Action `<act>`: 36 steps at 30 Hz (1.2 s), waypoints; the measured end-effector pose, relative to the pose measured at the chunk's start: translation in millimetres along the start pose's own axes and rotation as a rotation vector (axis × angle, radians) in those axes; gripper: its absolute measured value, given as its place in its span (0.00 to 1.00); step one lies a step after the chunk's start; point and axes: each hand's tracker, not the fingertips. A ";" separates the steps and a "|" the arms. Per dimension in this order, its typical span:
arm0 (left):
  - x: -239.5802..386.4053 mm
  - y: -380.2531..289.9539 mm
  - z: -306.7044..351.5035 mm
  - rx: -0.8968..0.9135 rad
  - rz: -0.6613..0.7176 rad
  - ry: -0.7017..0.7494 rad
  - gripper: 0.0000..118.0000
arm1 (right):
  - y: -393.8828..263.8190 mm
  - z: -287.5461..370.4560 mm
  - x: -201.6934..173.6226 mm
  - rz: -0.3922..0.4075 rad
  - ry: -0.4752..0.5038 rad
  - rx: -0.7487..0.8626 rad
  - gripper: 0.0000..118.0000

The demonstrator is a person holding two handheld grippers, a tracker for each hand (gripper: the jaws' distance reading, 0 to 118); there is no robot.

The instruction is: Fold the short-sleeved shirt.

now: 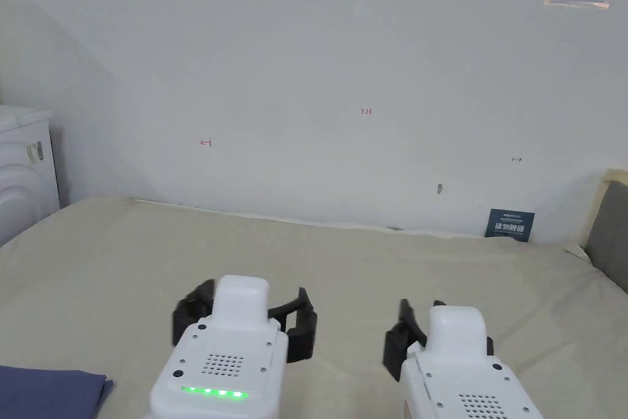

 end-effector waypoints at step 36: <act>-3.9 52.1 11.1 -0.128 0.142 -0.061 1.00 | 44.1 21.5 0.0 -0.031 -0.009 0.049 1.00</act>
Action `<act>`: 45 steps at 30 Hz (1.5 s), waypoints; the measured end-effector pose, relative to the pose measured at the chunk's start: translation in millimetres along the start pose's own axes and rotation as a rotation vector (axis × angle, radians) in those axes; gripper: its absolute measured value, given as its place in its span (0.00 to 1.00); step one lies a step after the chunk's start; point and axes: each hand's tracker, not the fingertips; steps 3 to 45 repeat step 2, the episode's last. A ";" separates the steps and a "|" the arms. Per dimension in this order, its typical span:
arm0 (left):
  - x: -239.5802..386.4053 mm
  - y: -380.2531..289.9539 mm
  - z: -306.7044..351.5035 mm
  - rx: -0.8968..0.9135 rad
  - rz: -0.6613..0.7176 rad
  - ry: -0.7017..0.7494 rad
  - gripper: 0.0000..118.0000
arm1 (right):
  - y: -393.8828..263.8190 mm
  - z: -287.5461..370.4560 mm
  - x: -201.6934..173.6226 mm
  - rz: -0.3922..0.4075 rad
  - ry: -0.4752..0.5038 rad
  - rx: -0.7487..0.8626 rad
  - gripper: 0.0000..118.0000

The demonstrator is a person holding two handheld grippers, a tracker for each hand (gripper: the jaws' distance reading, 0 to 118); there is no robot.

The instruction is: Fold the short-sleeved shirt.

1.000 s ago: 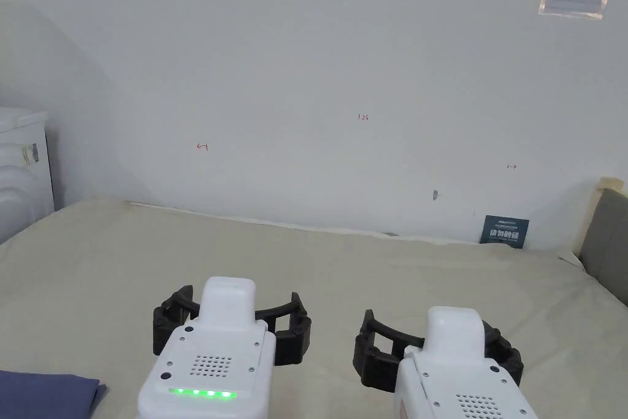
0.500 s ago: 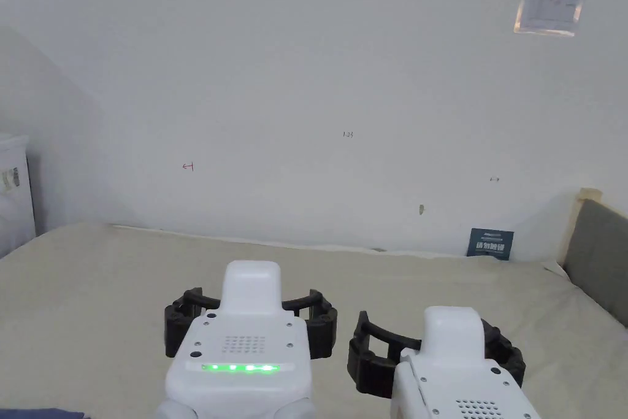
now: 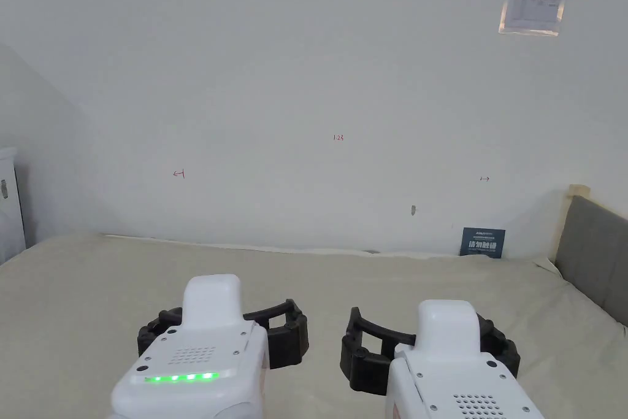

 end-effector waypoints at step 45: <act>-4.7 -4.0 1.7 0.051 -0.023 -0.026 1.00 | -0.6 0.5 -0.7 0.012 0.001 -0.004 1.00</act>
